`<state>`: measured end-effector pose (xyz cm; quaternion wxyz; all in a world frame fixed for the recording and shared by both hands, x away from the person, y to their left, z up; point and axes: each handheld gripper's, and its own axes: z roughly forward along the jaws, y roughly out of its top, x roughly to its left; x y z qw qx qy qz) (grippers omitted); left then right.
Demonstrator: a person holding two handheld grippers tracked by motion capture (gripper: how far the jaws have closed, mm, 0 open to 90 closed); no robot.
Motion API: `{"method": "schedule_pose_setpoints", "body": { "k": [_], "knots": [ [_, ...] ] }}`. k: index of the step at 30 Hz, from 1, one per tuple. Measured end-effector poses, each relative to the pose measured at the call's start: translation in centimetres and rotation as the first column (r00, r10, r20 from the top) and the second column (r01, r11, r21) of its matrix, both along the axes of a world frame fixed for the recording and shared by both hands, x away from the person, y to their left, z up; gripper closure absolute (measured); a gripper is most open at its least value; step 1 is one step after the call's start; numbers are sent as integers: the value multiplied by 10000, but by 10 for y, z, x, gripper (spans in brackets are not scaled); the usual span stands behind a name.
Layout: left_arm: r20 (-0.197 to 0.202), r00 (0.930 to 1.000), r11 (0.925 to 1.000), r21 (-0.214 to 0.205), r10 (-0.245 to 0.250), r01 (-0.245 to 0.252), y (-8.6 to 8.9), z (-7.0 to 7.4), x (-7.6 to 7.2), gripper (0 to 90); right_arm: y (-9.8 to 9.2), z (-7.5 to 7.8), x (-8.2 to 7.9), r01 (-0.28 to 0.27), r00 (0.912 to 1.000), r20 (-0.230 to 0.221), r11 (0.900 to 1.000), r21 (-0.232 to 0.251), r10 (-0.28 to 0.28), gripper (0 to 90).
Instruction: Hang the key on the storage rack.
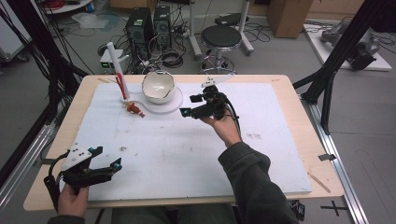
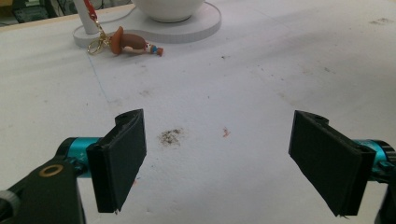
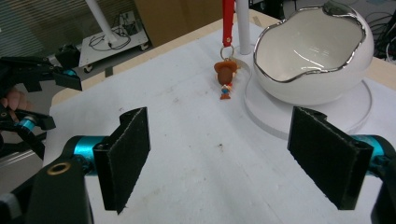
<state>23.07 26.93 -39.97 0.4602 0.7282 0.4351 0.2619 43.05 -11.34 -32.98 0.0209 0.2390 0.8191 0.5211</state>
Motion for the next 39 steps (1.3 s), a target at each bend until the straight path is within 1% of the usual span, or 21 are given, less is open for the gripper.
{"method": "schedule_pose_setpoints", "body": {
  "k": [2, 7, 15, 16, 26, 36, 39],
  "knots": [
    [1, 10000, 10000, -24, 19, -19, -1, 0, 0, 195, -4, -1, -2, 35, 10000, -49, 10000, -10, -35, 202],
    [-5, 10000, 10000, -26, 18, -18, -1, 0, 0, 195, -13, -3, -4, 173, 9998, 14, 9998, 88, -173, 201],
    [-1, 10000, 10000, -34, 25, -25, 0, -1, 1, 195, -23, -5, -7, 262, 9997, 25, 9995, 149, -263, 197],
    [1, 10000, 10000, -22, 16, -16, 0, 0, 1, 195, -24, -5, -8, 285, 9996, -23, 9995, 131, -284, 196],
    [-4, 10000, 10000, -28, 28, -28, 0, 0, 1, 195, -34, -10, -13, 371, 9993, 46, 9992, 112, -372, 194],
    [-32, 10000, 10000, -58, 25, -25, 0, -1, 1, 195, -48, -16, -19, 543, 9985, 13, 9984, 122, -544, 189],
    [-58, 10000, 10000, -88, -3, 2, 0, -1, 1, 195, -52, -19, -22, 622, 9981, 35, 9981, 36, -622, 184]
  ]
}}
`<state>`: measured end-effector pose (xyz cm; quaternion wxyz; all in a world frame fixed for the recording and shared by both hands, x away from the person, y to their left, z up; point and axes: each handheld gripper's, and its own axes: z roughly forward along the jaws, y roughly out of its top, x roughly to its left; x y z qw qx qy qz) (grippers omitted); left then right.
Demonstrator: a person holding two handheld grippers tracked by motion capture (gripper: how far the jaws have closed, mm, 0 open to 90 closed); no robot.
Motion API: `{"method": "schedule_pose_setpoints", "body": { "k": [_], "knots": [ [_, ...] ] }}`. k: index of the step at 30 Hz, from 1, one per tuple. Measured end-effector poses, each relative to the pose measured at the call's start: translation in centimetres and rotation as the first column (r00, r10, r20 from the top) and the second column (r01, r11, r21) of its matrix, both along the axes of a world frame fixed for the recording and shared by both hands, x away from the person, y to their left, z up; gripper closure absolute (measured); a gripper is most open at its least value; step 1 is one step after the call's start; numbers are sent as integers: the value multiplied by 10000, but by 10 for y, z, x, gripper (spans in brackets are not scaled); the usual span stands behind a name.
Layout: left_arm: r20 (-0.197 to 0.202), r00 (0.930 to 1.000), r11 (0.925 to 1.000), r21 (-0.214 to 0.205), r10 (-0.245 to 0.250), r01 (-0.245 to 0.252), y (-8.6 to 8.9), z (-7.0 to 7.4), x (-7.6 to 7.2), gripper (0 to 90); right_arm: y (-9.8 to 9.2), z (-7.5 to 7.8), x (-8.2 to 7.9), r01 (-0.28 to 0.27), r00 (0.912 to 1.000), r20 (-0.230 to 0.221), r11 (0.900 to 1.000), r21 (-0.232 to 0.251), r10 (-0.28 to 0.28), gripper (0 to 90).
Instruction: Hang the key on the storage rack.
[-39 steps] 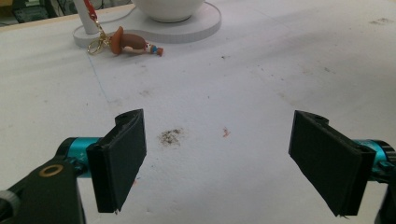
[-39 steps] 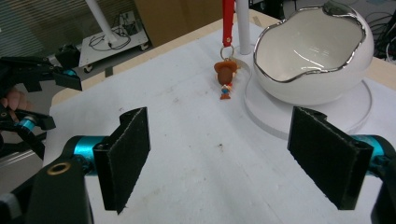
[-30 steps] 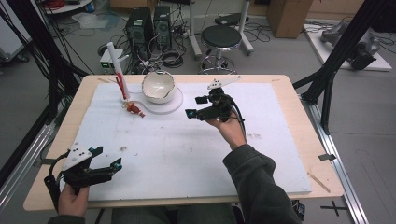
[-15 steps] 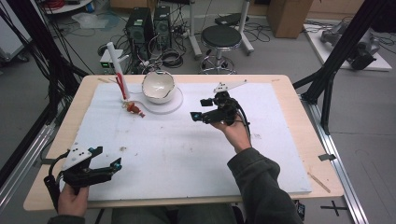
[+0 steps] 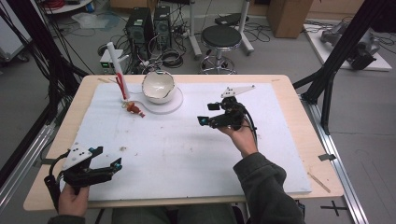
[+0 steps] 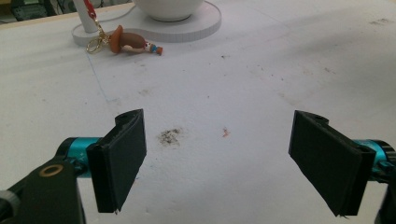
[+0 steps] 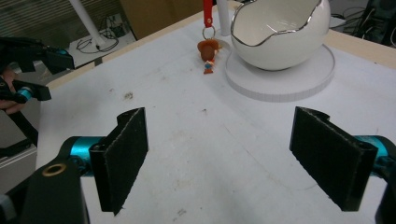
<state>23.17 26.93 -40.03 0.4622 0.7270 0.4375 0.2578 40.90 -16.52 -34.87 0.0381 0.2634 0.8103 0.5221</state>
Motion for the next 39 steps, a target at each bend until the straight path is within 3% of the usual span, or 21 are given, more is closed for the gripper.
{"method": "schedule_pose_setpoints", "body": {
  "k": [12, 20, 28, 39],
  "knots": [
    [4, 10000, 10000, 24, 6, -6, 0, 0, 1, 195, -20, -6, -9, 374, 9993, 47, 9993, 66, -374, 159],
    [-1, 10000, 10000, 8, 14, -14, 0, -1, 1, 195, -33, -10, -16, 684, 9976, 60, 9974, -217, -683, 122],
    [-26, 10000, 10000, 11, -16, 16, 0, -1, 1, 195, -43, -13, -24, 835, 9960, 323, 9963, -224, -828, 121],
    [-72, 10000, 10000, -8, -33, 33, -1, -1, 1, 195, -58, -26, -33, 1117, 9937, 135, 9936, -184, -1114, 120]
  ]
}}
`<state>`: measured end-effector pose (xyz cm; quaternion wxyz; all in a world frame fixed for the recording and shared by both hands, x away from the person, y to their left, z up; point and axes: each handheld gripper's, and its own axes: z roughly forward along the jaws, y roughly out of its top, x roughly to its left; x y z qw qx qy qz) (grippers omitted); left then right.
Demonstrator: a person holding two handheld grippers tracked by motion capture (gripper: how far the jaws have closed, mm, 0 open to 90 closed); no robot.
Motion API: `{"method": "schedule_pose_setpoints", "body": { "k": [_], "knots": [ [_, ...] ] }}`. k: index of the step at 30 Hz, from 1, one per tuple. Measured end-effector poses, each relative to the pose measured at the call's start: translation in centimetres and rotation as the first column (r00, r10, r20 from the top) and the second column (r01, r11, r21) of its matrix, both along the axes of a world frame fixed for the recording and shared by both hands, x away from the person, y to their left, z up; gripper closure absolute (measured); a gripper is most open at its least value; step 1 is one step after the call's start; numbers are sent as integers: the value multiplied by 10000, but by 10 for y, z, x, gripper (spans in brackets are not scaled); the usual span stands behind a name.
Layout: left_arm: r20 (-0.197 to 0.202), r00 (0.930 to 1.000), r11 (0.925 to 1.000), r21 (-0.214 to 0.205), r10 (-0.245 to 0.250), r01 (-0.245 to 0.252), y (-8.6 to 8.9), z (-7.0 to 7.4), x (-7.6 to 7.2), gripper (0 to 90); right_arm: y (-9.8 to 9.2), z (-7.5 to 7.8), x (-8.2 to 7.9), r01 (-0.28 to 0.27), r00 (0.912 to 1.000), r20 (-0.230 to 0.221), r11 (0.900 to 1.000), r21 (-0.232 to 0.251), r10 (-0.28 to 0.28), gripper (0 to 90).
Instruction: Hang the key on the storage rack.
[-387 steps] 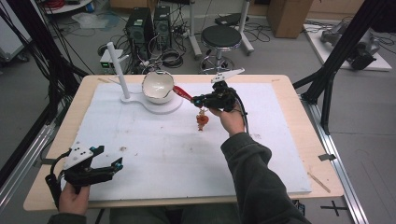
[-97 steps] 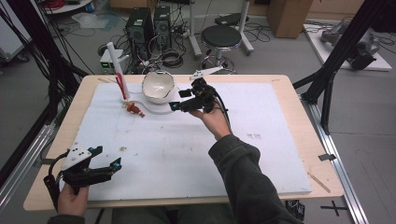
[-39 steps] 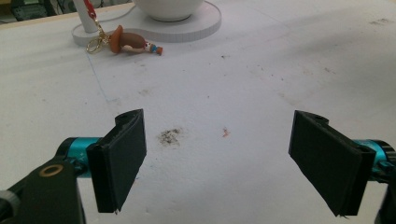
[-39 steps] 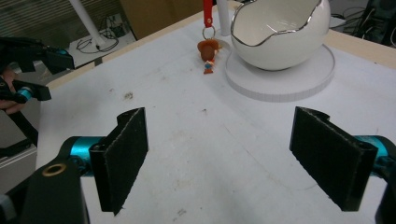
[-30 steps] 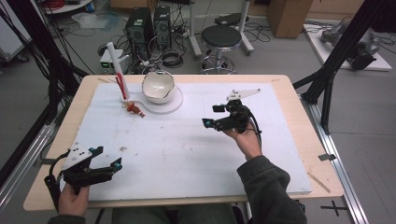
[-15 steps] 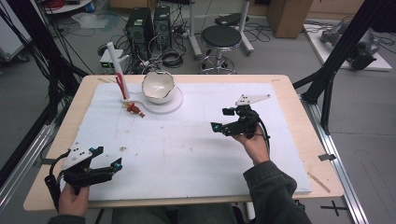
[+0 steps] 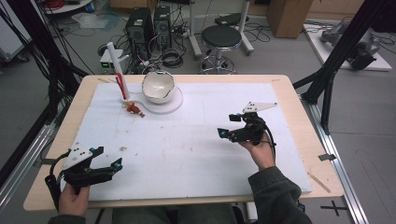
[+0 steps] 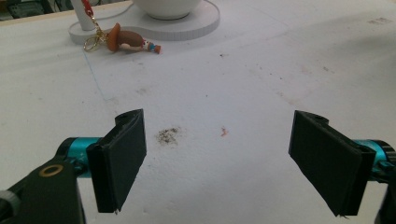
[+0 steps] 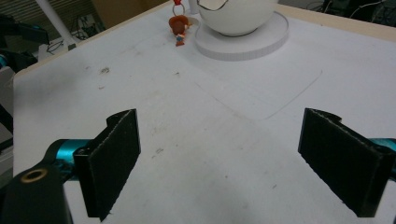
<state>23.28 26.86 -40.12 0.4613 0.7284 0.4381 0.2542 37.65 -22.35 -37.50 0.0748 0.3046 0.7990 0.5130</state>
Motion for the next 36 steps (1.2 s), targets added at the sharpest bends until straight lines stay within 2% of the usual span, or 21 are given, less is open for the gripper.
{"method": "schedule_pose_setpoints", "body": {
  "k": [5, 15, 25, 36],
  "knots": [
    [-12, 10000, 10000, 11, -13, 13, 0, 0, 0, 195, -5, -5, -4, 131, 9999, -102, 9999, -63, -131, 118],
    [-29, 10000, 10000, -18, -9, 9, 1, 0, 0, 195, -13, -8, -10, 241, 9996, 112, 9997, -91, -240, 116],
    [-22, 10000, 10000, 1, -25, 25, 0, 0, 0, 195, -22, -17, -18, 355, 9994, 52, 9993, -142, -354, 116],
    [-58, 10000, 10000, 52, -61, 62, 0, -1, 1, 195, -34, -18, -26, 532, 9985, 147, 9983, -258, -528, 115]
  ]
}}
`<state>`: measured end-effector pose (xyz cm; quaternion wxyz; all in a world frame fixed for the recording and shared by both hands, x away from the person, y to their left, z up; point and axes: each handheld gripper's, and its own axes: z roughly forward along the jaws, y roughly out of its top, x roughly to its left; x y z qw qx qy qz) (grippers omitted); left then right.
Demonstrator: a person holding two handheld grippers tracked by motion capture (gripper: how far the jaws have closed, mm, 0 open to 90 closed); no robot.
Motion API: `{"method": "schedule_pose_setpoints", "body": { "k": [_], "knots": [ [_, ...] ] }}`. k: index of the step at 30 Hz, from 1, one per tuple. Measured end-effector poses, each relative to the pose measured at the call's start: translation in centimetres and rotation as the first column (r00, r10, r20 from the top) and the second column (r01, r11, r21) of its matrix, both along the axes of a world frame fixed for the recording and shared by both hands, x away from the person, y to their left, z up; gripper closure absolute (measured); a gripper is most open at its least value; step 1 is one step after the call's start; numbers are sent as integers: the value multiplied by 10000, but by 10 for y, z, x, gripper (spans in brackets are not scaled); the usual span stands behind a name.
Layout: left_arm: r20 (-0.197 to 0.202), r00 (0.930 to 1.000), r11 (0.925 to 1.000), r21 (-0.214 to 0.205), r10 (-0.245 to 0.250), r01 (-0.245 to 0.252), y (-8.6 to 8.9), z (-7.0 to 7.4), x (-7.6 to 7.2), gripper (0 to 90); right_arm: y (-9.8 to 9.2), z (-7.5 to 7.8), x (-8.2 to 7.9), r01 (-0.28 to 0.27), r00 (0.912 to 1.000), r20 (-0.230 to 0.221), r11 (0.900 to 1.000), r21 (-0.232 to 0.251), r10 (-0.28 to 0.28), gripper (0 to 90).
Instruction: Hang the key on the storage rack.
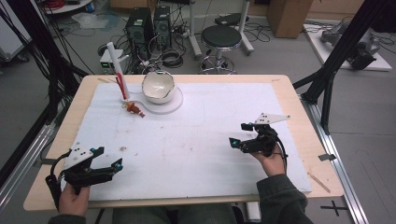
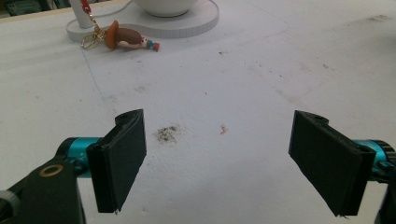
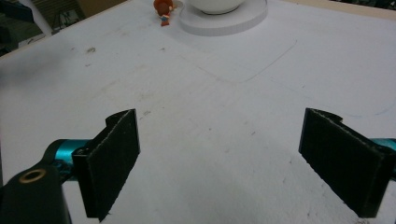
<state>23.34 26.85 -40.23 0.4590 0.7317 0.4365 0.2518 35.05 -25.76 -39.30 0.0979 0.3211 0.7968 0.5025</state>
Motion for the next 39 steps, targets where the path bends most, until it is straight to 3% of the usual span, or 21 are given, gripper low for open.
{"method": "schedule_pose_setpoints", "body": {
  "k": [29, 39],
  "knots": [
    [-67, 9998, 9998, -37, -171, 171, -1, -1, -1, 195, -29, -18, -28, 464, 9988, -194, 9988, 168, -461, 115],
    [-149, 9996, 9997, 27, -228, 228, -2, -2, 1, 195, -35, -18, -37, 488, 9988, 14, 9986, 225, -488, 115]
  ]
}}
